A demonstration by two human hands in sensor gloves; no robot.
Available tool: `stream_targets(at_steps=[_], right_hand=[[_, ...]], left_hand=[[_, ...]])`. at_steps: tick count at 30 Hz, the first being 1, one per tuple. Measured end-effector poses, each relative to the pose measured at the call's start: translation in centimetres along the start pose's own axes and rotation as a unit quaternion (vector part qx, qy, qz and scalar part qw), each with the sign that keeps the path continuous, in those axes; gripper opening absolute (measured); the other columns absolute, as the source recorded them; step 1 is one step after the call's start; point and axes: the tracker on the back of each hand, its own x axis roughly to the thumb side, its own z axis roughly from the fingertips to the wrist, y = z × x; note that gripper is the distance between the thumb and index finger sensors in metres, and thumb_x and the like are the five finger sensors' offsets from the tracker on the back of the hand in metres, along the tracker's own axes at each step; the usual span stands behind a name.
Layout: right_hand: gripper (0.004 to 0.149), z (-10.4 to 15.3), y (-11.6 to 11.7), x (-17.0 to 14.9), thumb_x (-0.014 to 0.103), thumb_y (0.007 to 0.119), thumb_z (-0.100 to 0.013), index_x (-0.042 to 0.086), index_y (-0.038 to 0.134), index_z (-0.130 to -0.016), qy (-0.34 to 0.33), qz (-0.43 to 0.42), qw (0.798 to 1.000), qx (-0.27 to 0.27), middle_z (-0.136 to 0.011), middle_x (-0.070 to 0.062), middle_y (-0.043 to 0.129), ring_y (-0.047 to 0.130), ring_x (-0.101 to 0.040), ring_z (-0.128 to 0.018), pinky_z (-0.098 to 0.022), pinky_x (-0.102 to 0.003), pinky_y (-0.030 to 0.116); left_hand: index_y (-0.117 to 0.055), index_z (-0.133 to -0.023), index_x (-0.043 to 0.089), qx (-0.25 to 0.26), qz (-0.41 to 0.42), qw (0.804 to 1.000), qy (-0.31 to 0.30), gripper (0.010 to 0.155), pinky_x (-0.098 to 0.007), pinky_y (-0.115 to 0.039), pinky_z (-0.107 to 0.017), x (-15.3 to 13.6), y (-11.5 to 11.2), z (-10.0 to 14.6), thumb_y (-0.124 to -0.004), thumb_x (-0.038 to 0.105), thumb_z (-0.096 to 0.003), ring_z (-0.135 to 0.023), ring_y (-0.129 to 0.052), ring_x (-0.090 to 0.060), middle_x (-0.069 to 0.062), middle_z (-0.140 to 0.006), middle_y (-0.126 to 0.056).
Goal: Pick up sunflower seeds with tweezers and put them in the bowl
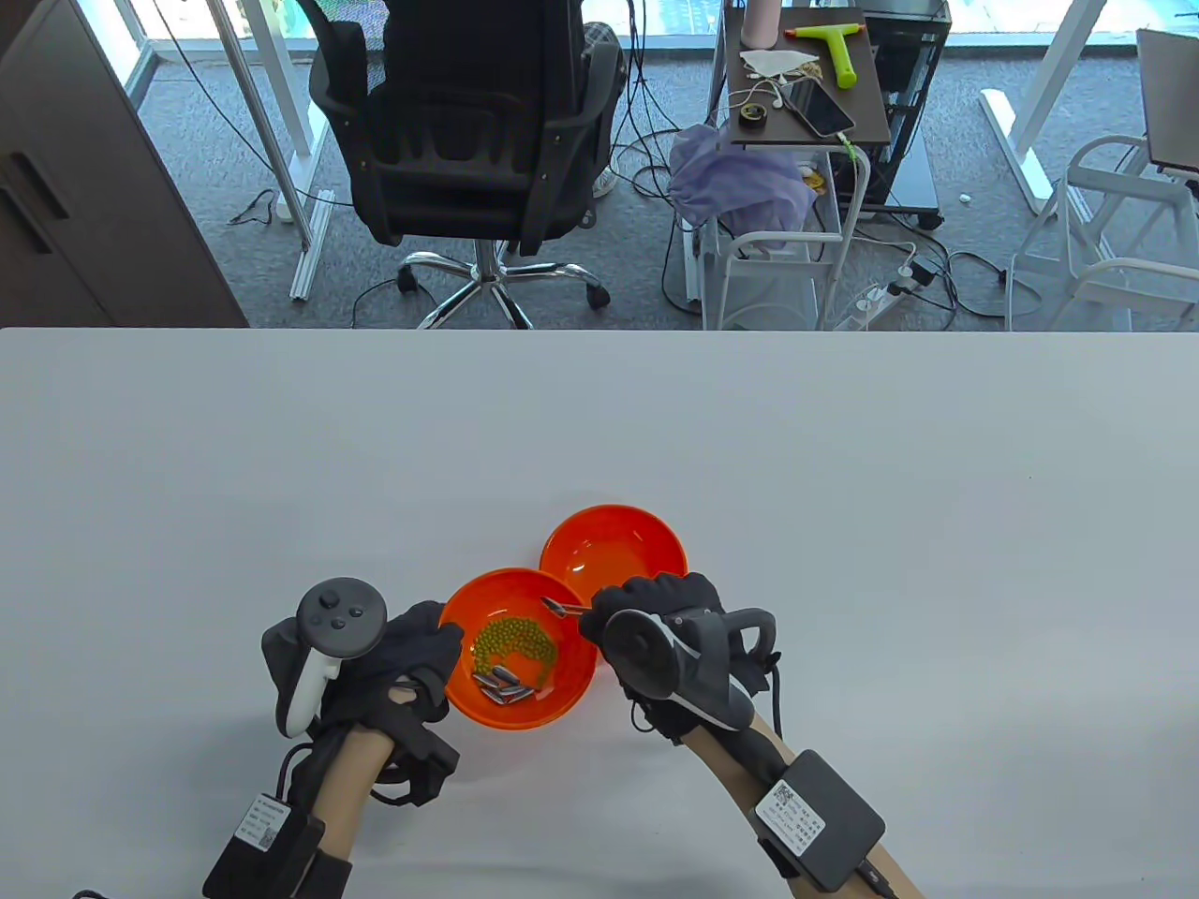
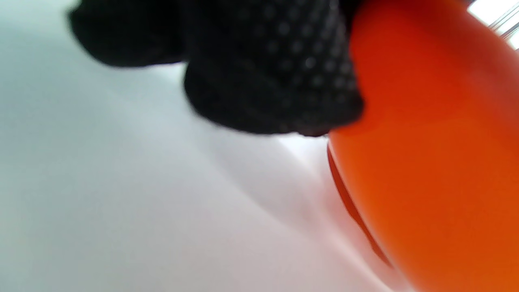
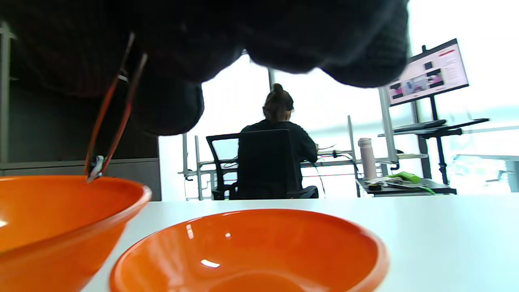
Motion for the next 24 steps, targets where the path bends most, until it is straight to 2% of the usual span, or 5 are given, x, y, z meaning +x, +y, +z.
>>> stream_targets(at_steps=[11,17,24], right_hand=[[0.036,-0.9,2.2,-4.6,0.048,0.092,-0.028,0.026,0.11,-0.049,0.076,0.033,0.996,0.026,-0.026,0.015,0.095,0.095,-0.011,-0.016,-0.039,-0.037,0.09],[0.035,-0.8,3.7,-5.6,0.048,0.092,-0.028,0.026,0.111,-0.049,0.088,0.059,0.993,0.049,-0.026,0.015,0.095,0.095,-0.011,-0.016,-0.039,-0.037,0.09],[0.035,-0.8,4.1,-6.1,0.047,0.093,-0.028,0.026,0.111,-0.048,0.093,0.073,0.991,0.058,-0.025,0.015,0.096,0.095,-0.011,-0.016,-0.039,-0.037,0.09]], left_hand=[[-0.085,-0.087,0.012,0.0,-0.002,1.0,0.002,0.049,-0.036,-0.094,-0.02,0.0,0.0,0.0,-0.078,0.04,-0.0466,-0.01,-0.105,-0.013,-0.005,-0.042,-0.105],[-0.084,-0.087,0.012,0.001,-0.002,1.0,0.003,0.049,-0.036,-0.094,-0.02,-0.1,0.0,0.0,-0.078,0.04,-0.0466,-0.01,-0.105,-0.013,-0.005,-0.042,-0.105],[-0.085,-0.086,0.012,0.001,-0.004,1.0,0.004,0.049,-0.036,-0.094,-0.02,-0.1,0.1,-0.1,-0.078,0.04,-0.0466,-0.01,-0.105,-0.013,-0.004,-0.042,-0.105]])
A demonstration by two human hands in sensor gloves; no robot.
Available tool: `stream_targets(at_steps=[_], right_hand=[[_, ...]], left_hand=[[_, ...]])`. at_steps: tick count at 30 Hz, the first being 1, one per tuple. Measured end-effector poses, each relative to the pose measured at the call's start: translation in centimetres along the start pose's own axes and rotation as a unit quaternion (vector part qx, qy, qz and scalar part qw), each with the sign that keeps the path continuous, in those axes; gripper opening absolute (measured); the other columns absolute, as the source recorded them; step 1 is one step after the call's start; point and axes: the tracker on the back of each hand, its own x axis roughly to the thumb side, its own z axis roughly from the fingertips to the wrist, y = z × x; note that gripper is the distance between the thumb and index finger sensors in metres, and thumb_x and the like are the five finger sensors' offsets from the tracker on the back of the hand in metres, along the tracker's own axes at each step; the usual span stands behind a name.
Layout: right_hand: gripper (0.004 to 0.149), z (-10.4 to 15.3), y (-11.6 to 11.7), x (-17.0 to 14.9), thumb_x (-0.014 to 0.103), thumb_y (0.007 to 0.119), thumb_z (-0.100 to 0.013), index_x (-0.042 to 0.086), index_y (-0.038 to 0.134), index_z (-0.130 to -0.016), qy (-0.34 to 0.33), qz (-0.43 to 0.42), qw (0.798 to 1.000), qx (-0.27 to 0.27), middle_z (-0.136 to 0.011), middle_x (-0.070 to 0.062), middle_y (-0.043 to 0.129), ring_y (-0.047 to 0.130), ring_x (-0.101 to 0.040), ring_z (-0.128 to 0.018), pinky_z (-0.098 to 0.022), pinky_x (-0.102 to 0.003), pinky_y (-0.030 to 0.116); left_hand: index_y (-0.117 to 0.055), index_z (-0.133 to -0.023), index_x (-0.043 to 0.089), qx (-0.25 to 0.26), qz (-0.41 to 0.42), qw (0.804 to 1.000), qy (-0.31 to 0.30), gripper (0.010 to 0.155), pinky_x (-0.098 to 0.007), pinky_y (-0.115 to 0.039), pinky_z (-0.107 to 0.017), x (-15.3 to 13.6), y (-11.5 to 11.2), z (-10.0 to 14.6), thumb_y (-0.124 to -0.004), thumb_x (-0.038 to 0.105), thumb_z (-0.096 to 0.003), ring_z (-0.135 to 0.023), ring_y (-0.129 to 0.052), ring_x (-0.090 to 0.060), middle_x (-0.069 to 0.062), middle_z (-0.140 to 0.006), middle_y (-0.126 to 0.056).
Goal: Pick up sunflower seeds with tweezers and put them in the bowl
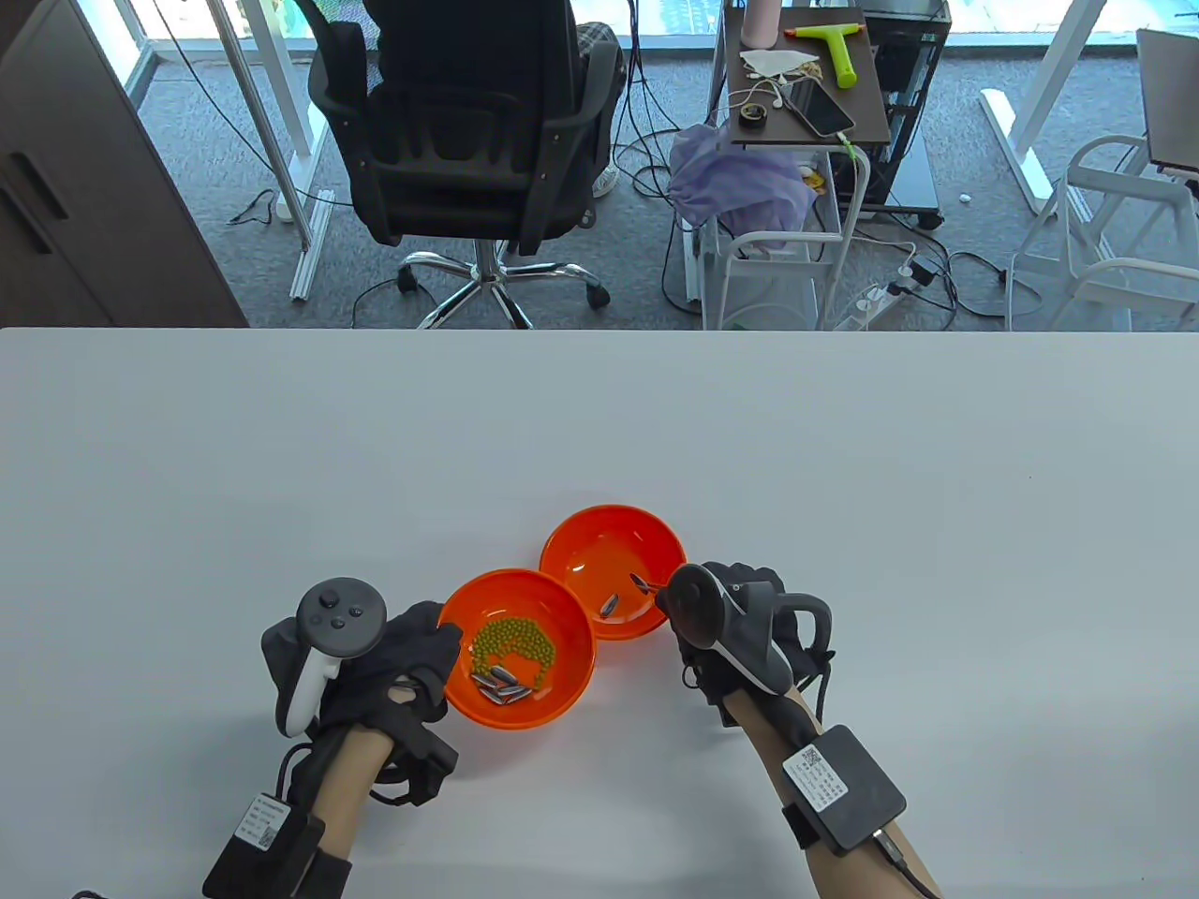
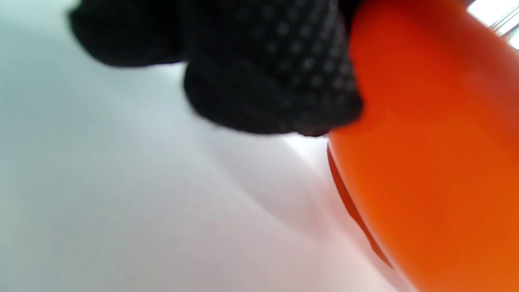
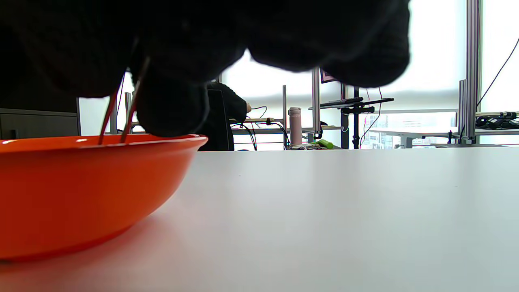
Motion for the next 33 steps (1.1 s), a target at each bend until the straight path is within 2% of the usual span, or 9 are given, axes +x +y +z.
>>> stream_targets(at_steps=[13,24,28,33], right_hand=[[0.04,0.1,-0.3,-0.1,0.053,0.089,-0.029,0.029,0.108,-0.055,0.018,0.003,1.0,-0.001,-0.028,0.017,0.095,0.095,-0.011,-0.017,-0.039,-0.037,0.09],[0.04,0.5,-2.3,0.8,0.053,0.089,-0.029,0.029,0.107,-0.055,0.006,-0.082,0.996,-0.023,-0.029,0.017,0.096,0.096,-0.011,-0.018,-0.041,-0.038,0.089],[0.04,0.8,-3.3,1.7,0.052,0.089,-0.029,0.03,0.107,-0.056,-0.007,-0.116,0.993,-0.025,-0.03,0.017,0.096,0.096,-0.011,-0.019,-0.042,-0.038,0.089],[0.04,1.6,-3.9,3.8,0.052,0.09,-0.028,0.03,0.107,-0.057,-0.071,-0.143,0.987,0.0,-0.031,0.016,0.096,0.096,-0.011,-0.021,-0.043,-0.038,0.088]], left_hand=[[-0.085,-0.086,0.012,0.001,0.001,1.0,-0.001,0.049,-0.036,-0.094,-0.02,0.0,0.0,0.0,-0.078,0.04,-0.0467,-0.01,-0.105,-0.013,-0.005,-0.042,-0.105],[-0.084,-0.087,0.012,0.001,0.001,1.0,-0.002,0.049,-0.036,-0.093,-0.02,0.0,0.0,0.0,-0.078,0.04,-0.0467,-0.011,-0.105,-0.013,-0.005,-0.042,-0.105],[-0.084,-0.087,0.012,0.001,0.001,1.0,-0.003,0.049,-0.036,-0.094,-0.02,0.0,-0.1,0.0,-0.078,0.04,-0.0467,-0.011,-0.105,-0.013,-0.005,-0.042,-0.105],[-0.084,-0.087,0.012,0.002,0.001,1.0,-0.004,0.049,-0.036,-0.094,-0.02,0.0,-0.1,0.0,-0.078,0.04,-0.0467,-0.011,-0.105,-0.013,-0.005,-0.042,-0.105]])
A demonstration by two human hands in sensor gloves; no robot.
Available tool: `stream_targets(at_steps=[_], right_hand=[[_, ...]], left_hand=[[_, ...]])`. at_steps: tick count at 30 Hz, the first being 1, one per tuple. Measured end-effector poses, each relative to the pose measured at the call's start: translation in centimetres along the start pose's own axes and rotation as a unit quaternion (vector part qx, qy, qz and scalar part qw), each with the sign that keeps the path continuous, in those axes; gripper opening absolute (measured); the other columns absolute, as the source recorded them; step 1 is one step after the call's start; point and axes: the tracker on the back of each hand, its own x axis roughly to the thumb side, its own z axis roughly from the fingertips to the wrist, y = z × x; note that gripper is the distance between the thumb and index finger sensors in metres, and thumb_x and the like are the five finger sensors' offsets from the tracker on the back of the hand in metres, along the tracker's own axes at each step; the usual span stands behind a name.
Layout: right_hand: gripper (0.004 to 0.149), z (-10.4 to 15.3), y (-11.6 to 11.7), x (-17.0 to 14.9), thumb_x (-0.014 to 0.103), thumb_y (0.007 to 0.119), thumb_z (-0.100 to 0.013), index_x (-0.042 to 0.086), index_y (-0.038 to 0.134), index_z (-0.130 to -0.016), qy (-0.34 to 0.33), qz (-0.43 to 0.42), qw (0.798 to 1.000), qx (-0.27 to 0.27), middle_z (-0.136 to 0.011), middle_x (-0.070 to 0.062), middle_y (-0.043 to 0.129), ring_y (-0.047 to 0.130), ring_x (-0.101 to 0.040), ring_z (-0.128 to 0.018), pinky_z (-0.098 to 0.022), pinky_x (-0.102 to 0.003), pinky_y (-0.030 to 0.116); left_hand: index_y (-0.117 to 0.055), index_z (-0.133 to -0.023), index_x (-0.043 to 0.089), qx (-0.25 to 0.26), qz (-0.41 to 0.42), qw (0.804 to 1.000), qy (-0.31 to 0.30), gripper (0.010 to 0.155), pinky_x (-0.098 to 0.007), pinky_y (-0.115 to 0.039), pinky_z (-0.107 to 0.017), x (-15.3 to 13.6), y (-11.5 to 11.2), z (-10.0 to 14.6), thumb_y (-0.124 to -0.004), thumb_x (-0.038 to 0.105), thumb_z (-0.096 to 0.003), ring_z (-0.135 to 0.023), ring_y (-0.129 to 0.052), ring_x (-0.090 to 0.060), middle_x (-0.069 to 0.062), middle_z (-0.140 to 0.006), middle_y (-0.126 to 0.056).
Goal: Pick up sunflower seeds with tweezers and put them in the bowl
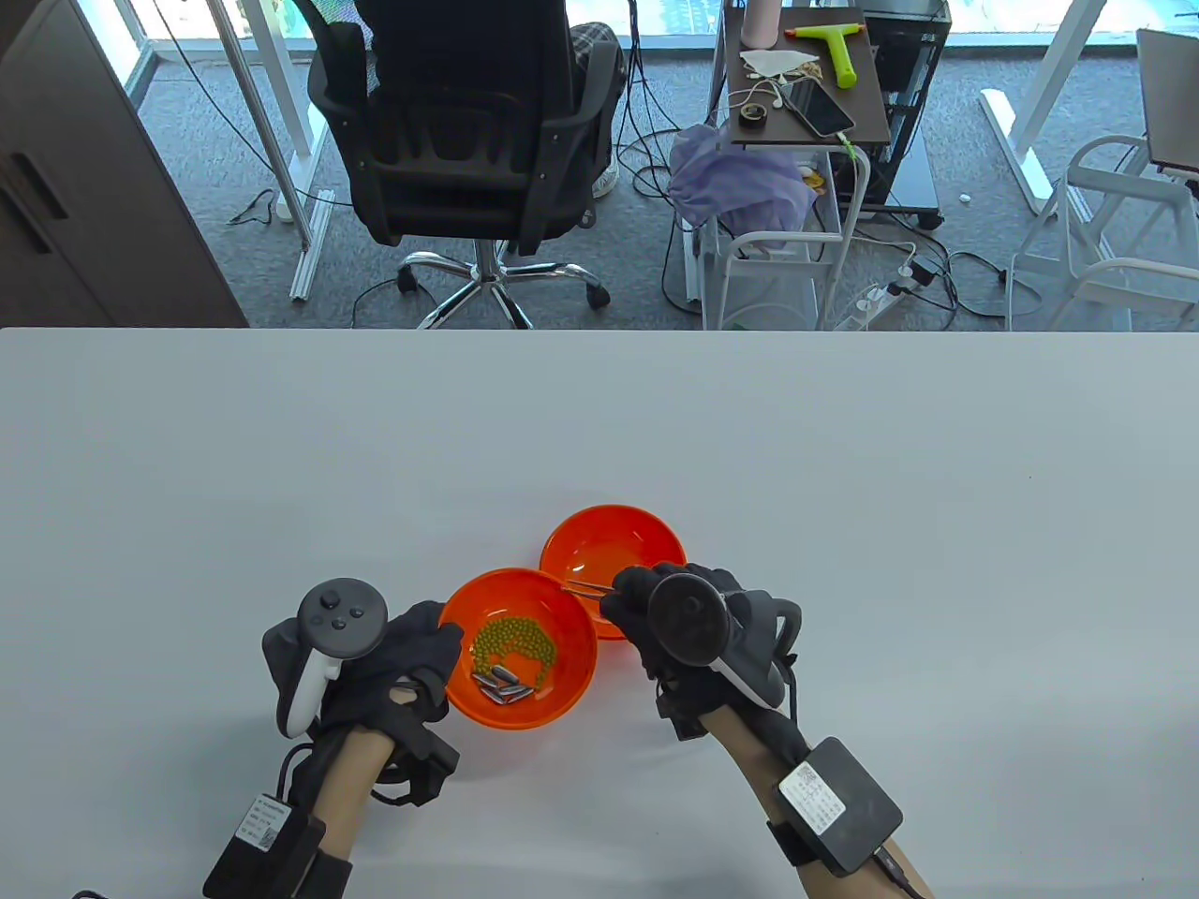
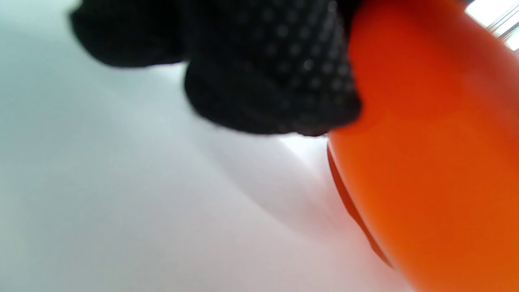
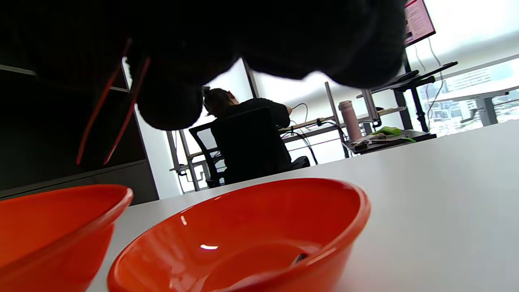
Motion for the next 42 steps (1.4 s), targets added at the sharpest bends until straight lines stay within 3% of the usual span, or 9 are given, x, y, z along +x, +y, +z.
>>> stream_targets(at_steps=[4,12,25,42], right_hand=[[0.04,0.8,0.7,2.3,0.052,0.09,-0.028,0.03,0.107,-0.057,-0.059,0.016,0.998,0.022,-0.031,0.016,0.096,0.096,-0.011,-0.021,-0.044,-0.038,0.088],[0.041,2.1,2.3,4.9,0.054,0.089,-0.029,0.03,0.107,-0.057,-0.11,0.074,0.99,0.053,-0.031,0.017,0.096,0.096,-0.011,-0.021,-0.043,-0.038,0.088],[0.04,2.6,3.3,5.6,0.053,0.089,-0.028,0.03,0.107,-0.056,-0.128,0.101,0.985,0.063,-0.03,0.017,0.096,0.096,-0.011,-0.021,-0.043,-0.038,0.089],[0.037,2.2,2.1,4.7,0.05,0.091,-0.028,0.028,0.11,-0.051,-0.111,0.072,0.991,0.013,-0.028,0.016,0.096,0.096,-0.011,-0.019,-0.042,-0.038,0.089]], left_hand=[[-0.084,-0.087,0.012,-0.001,0.0,1.0,-0.001,0.049,-0.036,-0.094,-0.02,0.0,0.0,0.0,-0.078,0.04,-0.0467,-0.011,-0.105,-0.013,-0.005,-0.042,-0.105],[-0.084,-0.087,0.012,-0.002,0.001,1.0,-0.003,0.049,-0.036,-0.094,-0.02,0.0,-0.1,0.0,-0.078,0.04,-0.0468,-0.011,-0.105,-0.013,-0.005,-0.042,-0.105],[-0.084,-0.087,0.012,-0.002,0.003,1.0,-0.004,0.049,-0.036,-0.094,-0.02,0.0,-0.1,0.0,-0.078,0.04,-0.0467,-0.011,-0.105,-0.013,-0.005,-0.042,-0.105],[-0.084,-0.087,0.012,-0.004,0.002,1.0,-0.003,0.049,-0.036,-0.094,-0.02,0.0,-0.1,0.0,-0.078,0.04,-0.0467,-0.011,-0.105,-0.013,-0.005,-0.042,-0.105]])
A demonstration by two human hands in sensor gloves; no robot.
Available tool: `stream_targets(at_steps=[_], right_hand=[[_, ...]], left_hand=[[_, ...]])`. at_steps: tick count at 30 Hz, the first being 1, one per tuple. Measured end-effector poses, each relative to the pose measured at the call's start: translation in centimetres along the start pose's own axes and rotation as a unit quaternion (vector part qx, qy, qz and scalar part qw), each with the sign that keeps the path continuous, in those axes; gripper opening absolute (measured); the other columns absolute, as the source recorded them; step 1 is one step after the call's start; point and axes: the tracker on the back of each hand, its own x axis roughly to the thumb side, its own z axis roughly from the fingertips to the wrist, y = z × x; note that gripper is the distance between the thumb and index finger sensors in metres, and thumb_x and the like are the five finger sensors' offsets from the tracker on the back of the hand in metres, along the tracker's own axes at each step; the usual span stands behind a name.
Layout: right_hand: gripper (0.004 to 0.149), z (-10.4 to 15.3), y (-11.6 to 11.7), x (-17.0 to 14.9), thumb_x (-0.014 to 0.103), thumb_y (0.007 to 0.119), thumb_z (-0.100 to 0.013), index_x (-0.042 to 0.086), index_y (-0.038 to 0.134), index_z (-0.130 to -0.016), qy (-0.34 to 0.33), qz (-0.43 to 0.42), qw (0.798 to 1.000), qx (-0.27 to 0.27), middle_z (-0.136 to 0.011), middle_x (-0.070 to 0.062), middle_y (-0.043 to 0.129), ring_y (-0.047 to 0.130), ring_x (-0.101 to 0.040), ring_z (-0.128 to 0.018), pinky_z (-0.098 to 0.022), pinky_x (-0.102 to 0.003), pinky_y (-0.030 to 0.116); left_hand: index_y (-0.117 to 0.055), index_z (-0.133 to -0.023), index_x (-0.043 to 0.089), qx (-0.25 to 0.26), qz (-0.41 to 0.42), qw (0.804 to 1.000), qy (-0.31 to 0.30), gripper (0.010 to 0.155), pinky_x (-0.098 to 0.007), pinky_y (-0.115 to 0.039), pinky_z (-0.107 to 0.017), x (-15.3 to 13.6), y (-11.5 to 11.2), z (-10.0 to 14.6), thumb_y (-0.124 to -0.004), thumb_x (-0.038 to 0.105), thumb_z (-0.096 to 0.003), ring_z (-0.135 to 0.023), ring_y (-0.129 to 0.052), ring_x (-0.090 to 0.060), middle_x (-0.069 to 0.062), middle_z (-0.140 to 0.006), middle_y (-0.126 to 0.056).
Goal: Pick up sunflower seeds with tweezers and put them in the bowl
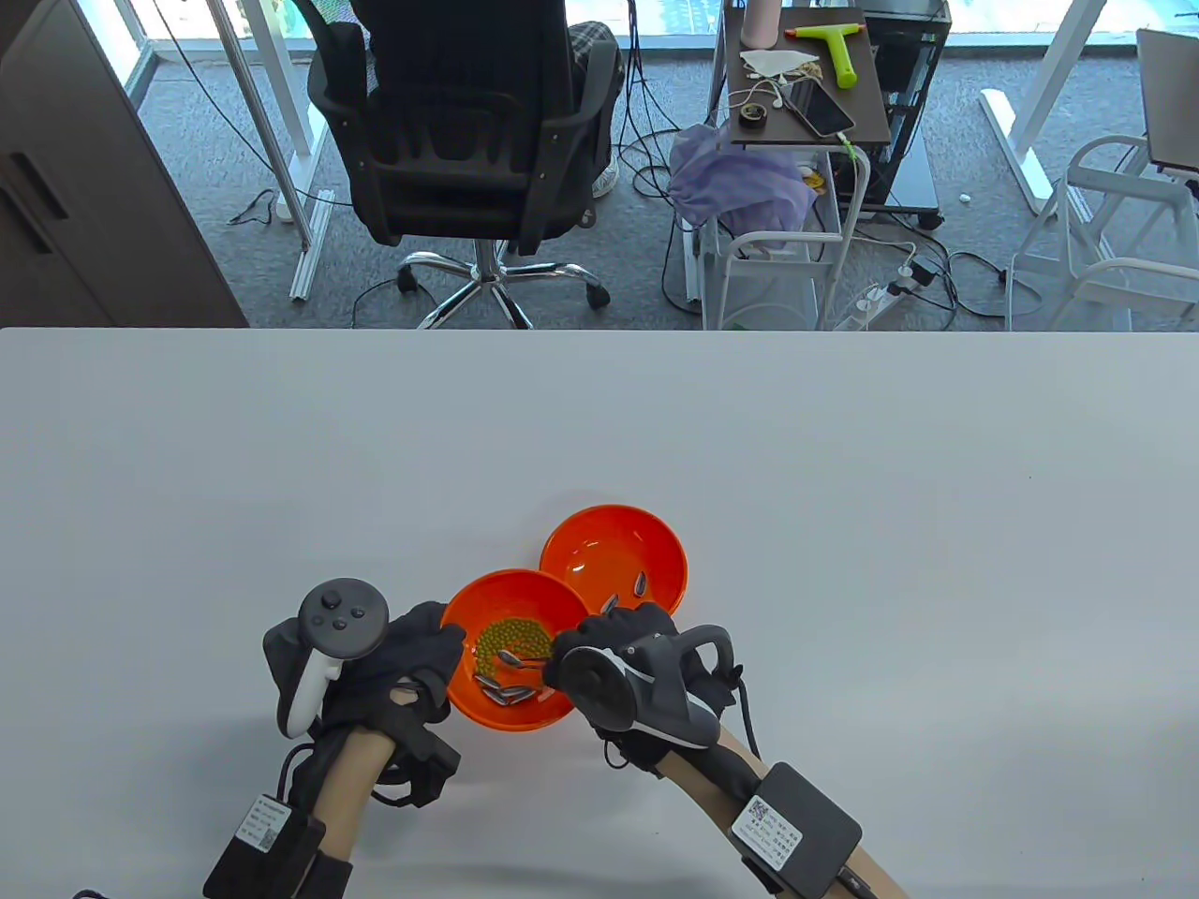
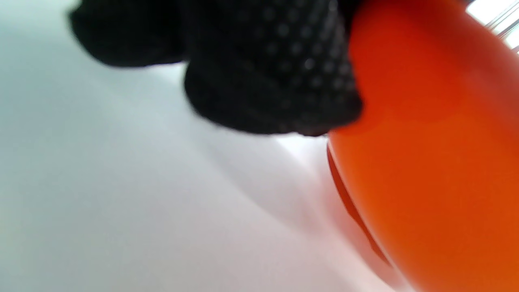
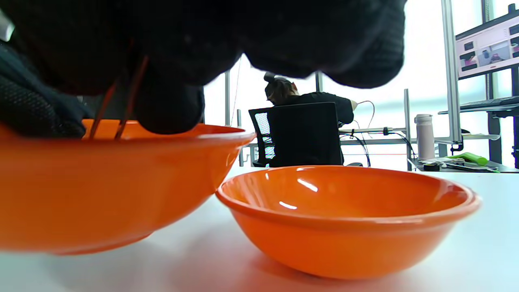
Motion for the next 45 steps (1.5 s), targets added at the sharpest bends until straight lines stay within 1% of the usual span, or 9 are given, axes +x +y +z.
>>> stream_targets(at_steps=[4,10,13,16,21,31,35,40,45], right_hand=[[0.037,-0.3,-0.7,-1.2,0.049,0.091,-0.028,0.028,0.11,-0.051,0.031,-0.014,0.999,-0.019,-0.027,0.016,0.096,0.096,-0.011,-0.018,-0.041,-0.038,0.089],[0.037,-0.7,-1.4,-4.0,0.049,0.091,-0.028,0.027,0.11,-0.051,0.09,-0.023,0.995,-0.041,-0.027,0.016,0.096,0.095,-0.011,-0.018,-0.041,-0.037,0.089],[0.037,-0.9,-1.1,-5.5,0.049,0.091,-0.028,0.027,0.11,-0.051,0.113,-0.022,0.993,-0.041,-0.027,0.016,0.096,0.095,-0.011,-0.017,-0.041,-0.037,0.089],[0.036,-1.0,-0.3,-6.9,0.049,0.091,-0.028,0.027,0.11,-0.05,0.129,0.002,0.991,-0.036,-0.027,0.016,0.096,0.095,-0.011,-0.017,-0.041,-0.037,0.089],[0.036,-1.0,0.9,-8.2,0.049,0.091,-0.028,0.027,0.11,-0.05,0.142,0.035,0.989,-0.016,-0.027,0.016,0.096,0.095,-0.011,-0.017,-0.041,-0.037,0.09],[0.036,-1.0,1.9,-8.7,0.049,0.092,-0.028,0.027,0.11,-0.05,0.146,0.074,0.986,0.009,-0.027,0.016,0.096,0.095,-0.011,-0.017,-0.04,-0.037,0.09],[0.039,-1.0,2.1,-8.8,0.052,0.089,-0.029,0.028,0.109,-0.053,0.156,0.084,0.984,0.022,-0.028,0.017,0.096,0.096,-0.011,-0.018,-0.04,-0.037,0.09],[0.04,-1.0,1.3,-8.7,0.053,0.089,-0.029,0.029,0.108,-0.054,0.16,0.056,0.985,0.0,-0.029,0.017,0.096,0.096,-0.011,-0.018,-0.041,-0.037,0.089],[0.04,-1.0,-0.1,-7.7,0.053,0.089,-0.028,0.029,0.108,-0.054,0.141,-0.023,0.989,-0.026,-0.029,0.017,0.096,0.096,-0.011,-0.019,-0.042,-0.037,0.089]], left_hand=[[-0.084,-0.087,0.012,0.0,0.0,1.0,0.001,0.049,-0.036,-0.094,-0.02,0.0,0.0,0.0,-0.078,0.04,-0.0468,-0.011,-0.105,-0.013,-0.004,-0.042,-0.105],[-0.084,-0.087,0.012,0.001,-0.001,1.0,0.002,0.049,-0.036,-0.094,-0.02,0.0,0.0,0.0,-0.078,0.04,-0.0468,-0.011,-0.105,-0.013,-0.005,-0.042,-0.105],[-0.084,-0.087,0.012,0.0,-0.001,1.0,0.003,0.049,-0.036,-0.094,-0.02,0.0,0.0,0.0,-0.078,0.04,-0.0468,-0.011,-0.105,-0.013,-0.005,-0.042,-0.105],[-0.084,-0.087,0.012,0.001,-0.002,1.0,0.004,0.049,-0.036,-0.094,-0.02,0.0,0.0,0.0,-0.078,0.04,-0.0467,-0.011,-0.105,-0.013,-0.005,-0.042,-0.105],[-0.084,-0.087,0.012,0.0,-0.002,1.0,0.004,0.049,-0.036,-0.094,-0.02,0.0,0.0,0.0,-0.078,0.04,-0.0467,-0.011,-0.105,-0.013,-0.005,-0.042,-0.105],[-0.084,-0.087,0.012,0.0,-0.002,1.0,0.004,0.049,-0.036,-0.094,-0.02,-0.1,0.0,0.0,-0.078,0.04,-0.0467,-0.011,-0.105,-0.013,-0.005,-0.042,-0.105],[-0.084,-0.087,0.012,0.001,-0.002,1.0,0.004,0.049,-0.036,-0.094,-0.02,-0.1,0.0,0.0,-0.078,0.04,-0.0467,-0.011,-0.105,-0.013,-0.005,-0.042,-0.105],[-0.084,-0.087,0.012,0.001,-0.002,1.0,0.005,0.049,-0.036,-0.094,-0.02,-0.1,0.0,0.0,-0.078,0.04,-0.0467,-0.011,-0.105,-0.013,-0.005,-0.042,-0.105],[-0.085,-0.086,0.012,0.0,-0.002,1.0,0.004,0.049,-0.036,-0.094,-0.02,0.0,0.0,0.0,-0.078,0.04,-0.0467,-0.011,-0.105,-0.013,-0.005,-0.042,-0.105]])
